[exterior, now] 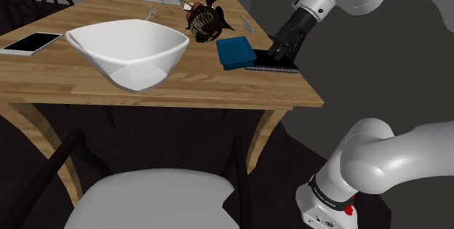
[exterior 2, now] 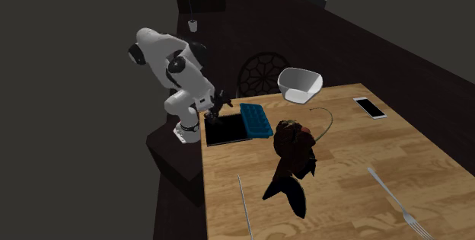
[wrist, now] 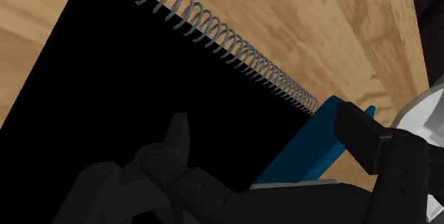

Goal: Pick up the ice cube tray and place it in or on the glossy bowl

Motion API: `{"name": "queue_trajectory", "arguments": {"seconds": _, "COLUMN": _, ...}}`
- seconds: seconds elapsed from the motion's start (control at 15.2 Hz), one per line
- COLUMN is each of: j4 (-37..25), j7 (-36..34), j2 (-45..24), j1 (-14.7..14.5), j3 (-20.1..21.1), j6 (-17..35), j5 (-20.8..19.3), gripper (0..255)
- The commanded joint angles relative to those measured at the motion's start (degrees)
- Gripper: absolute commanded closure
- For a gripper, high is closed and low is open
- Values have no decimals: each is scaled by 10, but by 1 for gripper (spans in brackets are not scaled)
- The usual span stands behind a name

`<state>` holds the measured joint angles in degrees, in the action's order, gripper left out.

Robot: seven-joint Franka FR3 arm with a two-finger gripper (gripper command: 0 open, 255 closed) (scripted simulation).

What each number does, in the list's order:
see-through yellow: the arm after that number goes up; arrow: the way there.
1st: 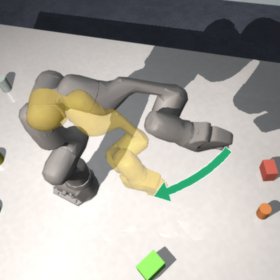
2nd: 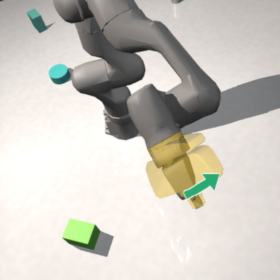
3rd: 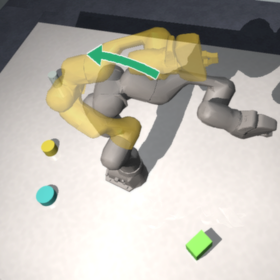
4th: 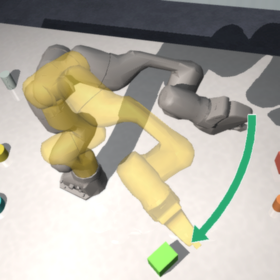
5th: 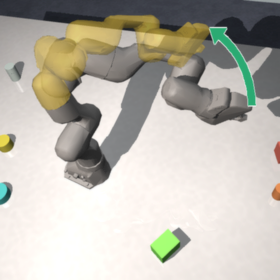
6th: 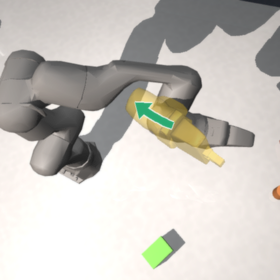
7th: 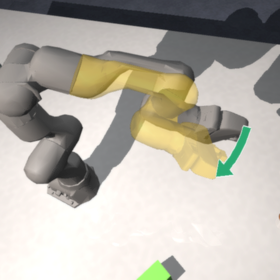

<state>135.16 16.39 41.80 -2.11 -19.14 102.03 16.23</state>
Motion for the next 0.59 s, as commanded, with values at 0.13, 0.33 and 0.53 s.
{"name": "queue_trajectory", "arguments": {"seconds": 0.13, "j4": 8, "j7": 71, "j2": -42, "j1": -43, "j3": -106, "j6": 86, "j5": 146, "gripper": 0}}
{"name": "queue_trajectory", "arguments": {"seconds": 0.33, "j4": 6, "j7": 147, "j2": -79, "j1": -97, "j3": -199, "j6": 122, "j5": 273, "gripper": 0}}
{"name": "queue_trajectory", "arguments": {"seconds": 0.53, "j4": -4, "j7": 231, "j2": -121, "j1": -165, "j3": -299, "j6": 125, "j5": 408, "gripper": 0}}
